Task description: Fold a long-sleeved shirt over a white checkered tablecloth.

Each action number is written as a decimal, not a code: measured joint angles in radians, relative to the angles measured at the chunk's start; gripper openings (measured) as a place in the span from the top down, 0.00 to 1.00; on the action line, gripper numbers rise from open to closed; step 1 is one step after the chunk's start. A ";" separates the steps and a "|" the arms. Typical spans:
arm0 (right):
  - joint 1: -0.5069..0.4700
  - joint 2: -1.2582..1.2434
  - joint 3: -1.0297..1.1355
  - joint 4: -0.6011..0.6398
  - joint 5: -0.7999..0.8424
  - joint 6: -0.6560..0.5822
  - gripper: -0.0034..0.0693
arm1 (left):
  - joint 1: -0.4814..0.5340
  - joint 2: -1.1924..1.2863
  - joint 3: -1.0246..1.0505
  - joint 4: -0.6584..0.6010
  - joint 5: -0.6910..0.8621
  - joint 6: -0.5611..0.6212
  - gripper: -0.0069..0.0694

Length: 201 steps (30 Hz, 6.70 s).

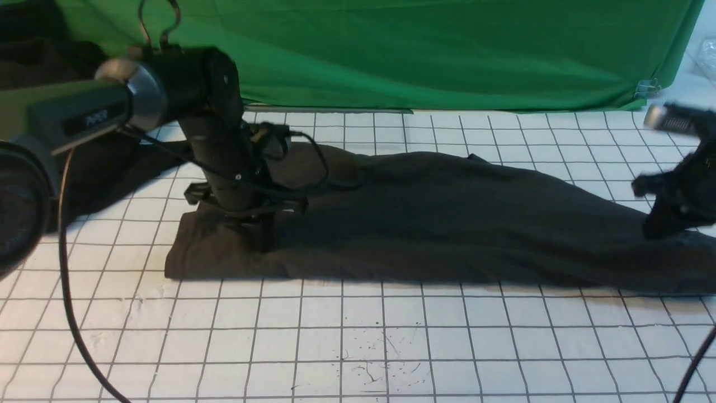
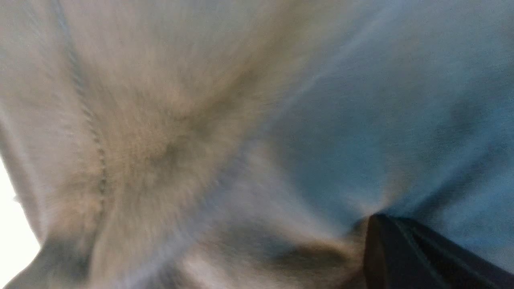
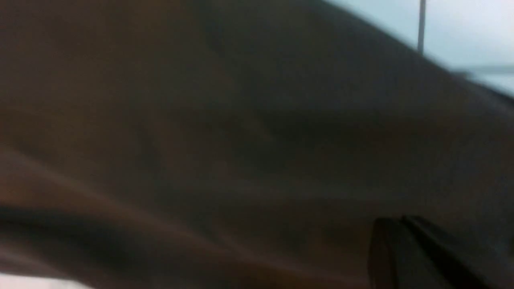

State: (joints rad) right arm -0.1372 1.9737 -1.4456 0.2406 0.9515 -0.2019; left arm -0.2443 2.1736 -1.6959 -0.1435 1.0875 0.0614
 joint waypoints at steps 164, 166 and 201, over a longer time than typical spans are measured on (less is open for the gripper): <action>0.516 0.056 -0.512 -0.123 0.245 0.134 0.96 | 0.082 -0.116 0.087 -0.082 -0.481 0.005 0.87; 0.516 0.056 -0.512 -0.094 0.258 0.129 0.96 | 0.082 -0.099 0.087 -0.083 -0.482 -0.005 0.87; 0.530 -0.765 -0.080 -0.373 -0.053 0.265 0.95 | 0.084 -0.958 0.486 -0.112 -0.259 0.059 0.91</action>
State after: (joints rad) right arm 0.3932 1.2090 -1.5253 -0.1322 0.8981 0.0630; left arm -0.1603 1.2151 -1.2100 -0.2556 0.8286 0.1206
